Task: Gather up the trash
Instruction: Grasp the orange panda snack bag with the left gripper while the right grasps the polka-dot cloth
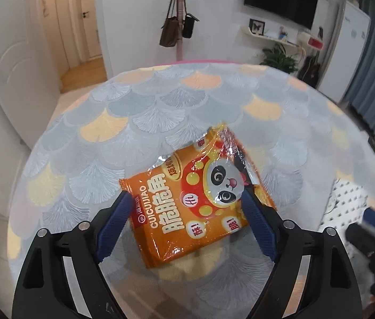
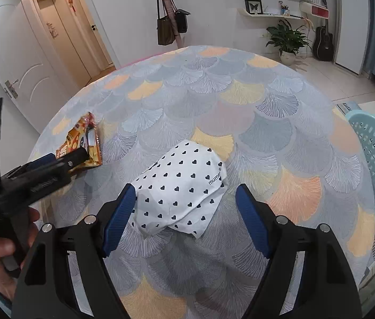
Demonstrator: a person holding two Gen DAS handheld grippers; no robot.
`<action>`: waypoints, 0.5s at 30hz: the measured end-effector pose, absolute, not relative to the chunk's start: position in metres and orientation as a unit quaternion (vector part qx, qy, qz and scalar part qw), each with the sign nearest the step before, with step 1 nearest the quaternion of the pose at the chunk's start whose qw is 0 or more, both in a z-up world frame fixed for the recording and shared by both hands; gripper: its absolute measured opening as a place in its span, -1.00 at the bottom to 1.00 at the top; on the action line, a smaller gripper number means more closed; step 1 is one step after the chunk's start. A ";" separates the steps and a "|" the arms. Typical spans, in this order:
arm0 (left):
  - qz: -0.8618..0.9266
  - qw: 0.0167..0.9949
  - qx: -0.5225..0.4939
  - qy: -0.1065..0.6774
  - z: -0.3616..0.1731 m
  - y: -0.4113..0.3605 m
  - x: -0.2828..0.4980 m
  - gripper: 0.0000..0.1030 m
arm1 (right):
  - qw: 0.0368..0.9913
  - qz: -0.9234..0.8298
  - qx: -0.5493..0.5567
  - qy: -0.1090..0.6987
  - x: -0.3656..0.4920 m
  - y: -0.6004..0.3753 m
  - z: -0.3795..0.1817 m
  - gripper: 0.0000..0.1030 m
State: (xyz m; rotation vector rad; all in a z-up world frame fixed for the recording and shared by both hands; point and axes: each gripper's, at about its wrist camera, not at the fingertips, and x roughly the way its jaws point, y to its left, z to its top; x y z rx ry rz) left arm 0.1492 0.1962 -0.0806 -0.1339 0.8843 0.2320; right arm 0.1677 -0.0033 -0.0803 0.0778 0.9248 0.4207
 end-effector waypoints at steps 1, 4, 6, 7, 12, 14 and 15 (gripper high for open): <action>0.110 0.896 -0.064 0.426 -0.080 0.197 0.149 0.58 | 0.873 0.202 0.037 0.442 0.168 -0.003 -0.080 0.44; 0.102 0.897 -0.062 0.425 -0.081 0.200 0.148 0.59 | 0.873 0.201 0.030 0.443 0.169 0.000 -0.081 0.46; 0.091 0.901 -0.068 0.419 -0.080 0.201 0.146 0.57 | 0.873 0.201 0.023 0.444 0.169 0.002 -0.081 0.48; 0.079 0.904 -0.077 0.413 -0.079 0.201 0.142 0.54 | 0.873 0.201 0.022 0.443 0.169 0.004 -0.081 0.48; 0.079 0.911 -0.125 0.385 -0.071 0.218 0.125 0.55 | 0.871 0.198 0.029 0.449 0.166 0.001 -0.081 0.48; 0.095 0.910 -0.129 0.382 -0.069 0.225 0.120 0.55 | 0.868 0.197 0.036 0.454 0.165 0.003 -0.080 0.53; 0.098 0.910 -0.132 0.381 -0.068 0.228 0.118 0.55 | 0.865 0.197 0.036 0.460 0.166 0.006 -0.080 0.59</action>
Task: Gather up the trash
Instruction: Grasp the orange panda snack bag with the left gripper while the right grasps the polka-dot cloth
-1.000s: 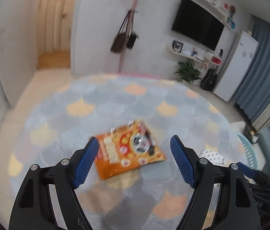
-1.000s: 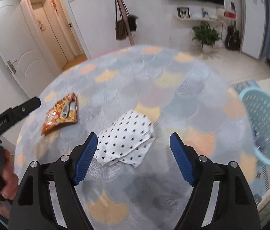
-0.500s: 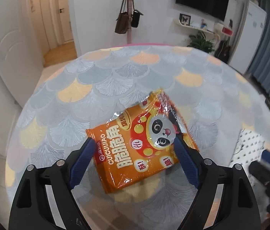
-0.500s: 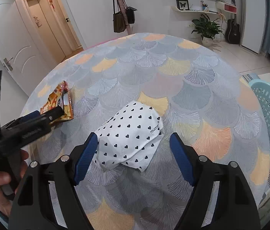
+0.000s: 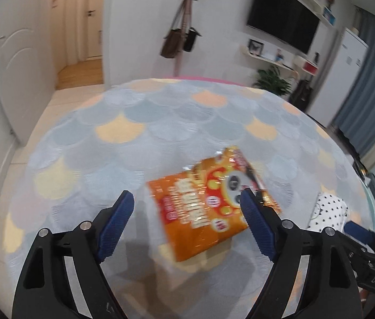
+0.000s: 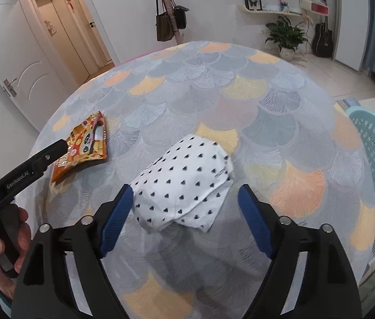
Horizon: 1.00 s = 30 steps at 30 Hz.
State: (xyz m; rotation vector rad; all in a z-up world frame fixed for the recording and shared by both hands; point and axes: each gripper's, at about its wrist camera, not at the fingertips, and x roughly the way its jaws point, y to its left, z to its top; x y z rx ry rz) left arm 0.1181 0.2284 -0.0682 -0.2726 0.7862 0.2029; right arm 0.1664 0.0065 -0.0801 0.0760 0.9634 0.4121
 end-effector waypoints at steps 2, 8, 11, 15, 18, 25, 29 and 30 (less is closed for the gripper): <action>0.100 0.908 -0.142 0.380 -0.067 0.234 0.114 0.55 | 0.865 0.183 0.024 0.466 0.169 0.014 -0.080 0.60; 0.095 0.902 -0.142 0.396 -0.070 0.240 0.114 0.55 | 0.880 0.145 -0.037 0.452 0.170 0.035 -0.081 0.11; 0.057 0.906 -0.150 0.392 -0.073 0.238 0.107 0.56 | 0.884 0.162 -0.046 0.437 0.165 0.034 -0.081 -0.29; 0.036 0.919 -0.097 0.380 -0.069 0.219 0.101 0.56 | 0.884 0.182 -0.035 0.429 0.164 0.030 -0.079 -0.51; 0.026 0.925 -0.056 0.375 -0.066 0.204 0.104 0.55 | 0.884 0.189 -0.033 0.427 0.163 0.030 -0.078 -0.54; 0.008 0.905 0.025 0.425 -0.082 0.180 0.129 0.55 | 0.880 0.198 -0.020 0.431 0.165 0.026 -0.078 -0.54; 0.009 0.903 0.030 0.428 -0.083 0.182 0.137 0.35 | 0.880 0.199 -0.023 0.430 0.165 0.028 -0.078 -0.54; 0.006 0.904 0.030 0.426 -0.082 0.182 0.137 0.16 | 0.880 0.199 -0.023 0.430 0.165 0.028 -0.078 -0.54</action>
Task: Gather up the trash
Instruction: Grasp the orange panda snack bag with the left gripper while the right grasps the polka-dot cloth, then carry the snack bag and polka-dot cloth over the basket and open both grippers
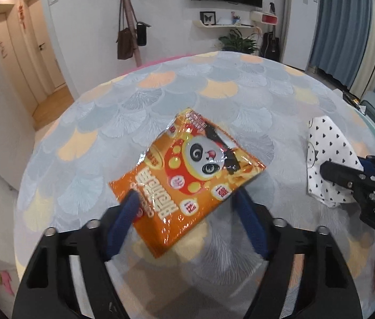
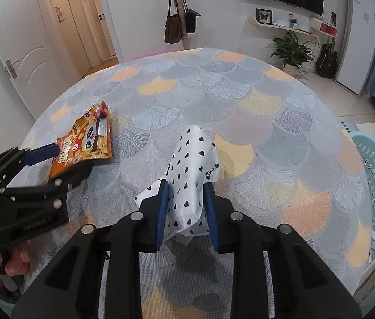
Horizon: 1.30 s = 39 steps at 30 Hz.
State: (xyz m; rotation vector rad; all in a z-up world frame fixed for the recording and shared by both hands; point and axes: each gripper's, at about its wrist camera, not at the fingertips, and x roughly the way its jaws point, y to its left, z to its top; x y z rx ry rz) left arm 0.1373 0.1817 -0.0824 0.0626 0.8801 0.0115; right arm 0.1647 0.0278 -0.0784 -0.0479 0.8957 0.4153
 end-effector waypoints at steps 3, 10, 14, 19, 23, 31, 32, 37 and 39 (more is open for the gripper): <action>0.001 0.904 0.033 0.426 -0.081 0.183 0.141 -0.21 | 0.880 0.204 -0.025 0.427 0.163 0.028 -0.078 -0.54; -0.012 0.911 0.031 0.411 -0.073 0.178 0.140 -0.89 | 0.894 0.227 -0.001 0.386 0.150 0.018 -0.065 -0.74; -0.033 0.923 0.024 0.383 -0.054 0.167 0.130 -0.98 | 0.900 0.226 0.017 0.373 0.147 0.006 -0.057 -0.78; -0.102 0.938 -0.010 0.331 -0.019 0.143 0.119 -0.98 | 0.920 0.197 0.035 0.338 0.144 -0.030 -0.027 -0.78; -0.169 0.939 -0.037 0.297 0.004 0.109 0.119 -0.98 | 0.937 0.151 0.045 0.311 0.145 -0.068 -0.005 -0.78; -0.256 0.923 -0.037 0.285 0.017 0.017 0.139 -0.98 | 0.944 0.063 0.097 0.309 0.163 -0.168 0.007 -0.78; -0.265 0.921 -0.036 0.284 0.019 0.004 0.143 -0.98 | 0.944 0.053 0.100 0.311 0.166 -0.178 0.007 -0.78; -0.298 0.911 -0.029 0.284 0.024 -0.047 0.162 -0.98 | 0.939 -0.007 0.117 0.325 0.185 -0.235 -0.005 -0.78; -0.313 0.905 -0.032 0.287 0.024 -0.068 0.172 -0.98 | 0.933 -0.026 0.130 0.336 0.195 -0.253 -0.012 -0.78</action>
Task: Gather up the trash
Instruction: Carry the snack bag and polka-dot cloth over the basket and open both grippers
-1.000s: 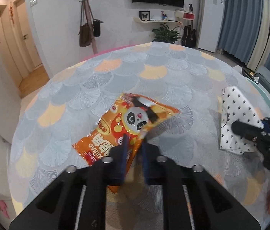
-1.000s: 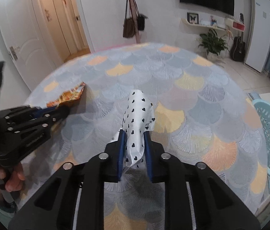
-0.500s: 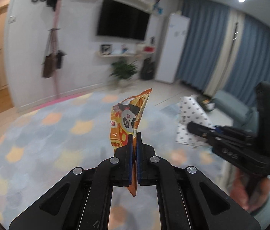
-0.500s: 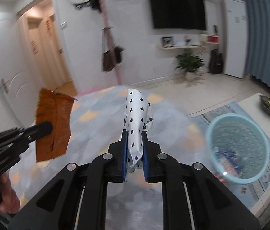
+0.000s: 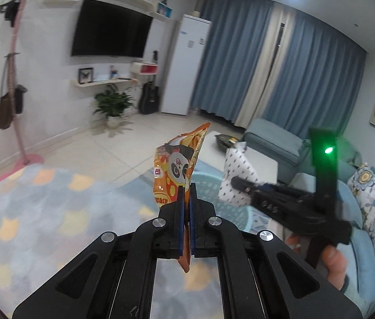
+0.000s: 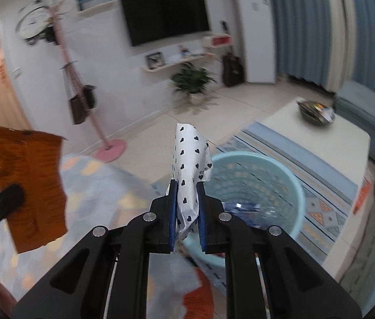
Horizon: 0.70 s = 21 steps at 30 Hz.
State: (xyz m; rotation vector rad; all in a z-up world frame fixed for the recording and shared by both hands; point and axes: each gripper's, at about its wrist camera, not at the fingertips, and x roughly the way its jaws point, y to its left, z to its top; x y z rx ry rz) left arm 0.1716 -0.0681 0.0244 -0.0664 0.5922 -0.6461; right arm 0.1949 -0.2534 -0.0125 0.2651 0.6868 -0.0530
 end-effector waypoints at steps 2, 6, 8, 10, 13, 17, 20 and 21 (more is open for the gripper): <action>-0.326 0.899 -0.039 0.291 0.023 -0.087 0.183 -0.98 | 0.924 -0.040 0.149 0.350 0.207 -0.274 -0.024 -0.78; -0.346 0.889 -0.032 0.297 0.019 -0.124 0.197 -0.98 | 0.904 -0.058 0.174 0.386 0.225 -0.310 -0.053 -0.78; -0.353 0.885 -0.027 0.304 0.016 -0.140 0.204 -0.98 | 0.898 -0.061 0.181 0.397 0.229 -0.325 -0.064 -0.78; -0.356 0.880 -0.027 0.314 0.009 -0.155 0.215 -0.98 | 0.891 -0.068 0.184 0.410 0.235 -0.333 -0.077 -0.78; -0.357 0.869 -0.032 0.340 -0.009 -0.169 0.232 -0.98 | 0.876 -0.076 0.190 0.437 0.241 -0.344 -0.100 -0.77; -0.346 0.860 -0.031 0.373 -0.034 -0.188 0.257 -0.98 | 0.862 -0.080 0.189 0.463 0.247 -0.348 -0.123 -0.74; -0.322 0.860 -0.028 0.394 -0.052 -0.195 0.270 -0.92 | 0.856 -0.084 0.185 0.476 0.247 -0.348 -0.135 -0.67; -0.309 0.863 -0.027 0.398 -0.057 -0.196 0.274 -0.81 | 0.853 -0.086 0.185 0.480 0.248 -0.349 -0.140 -0.57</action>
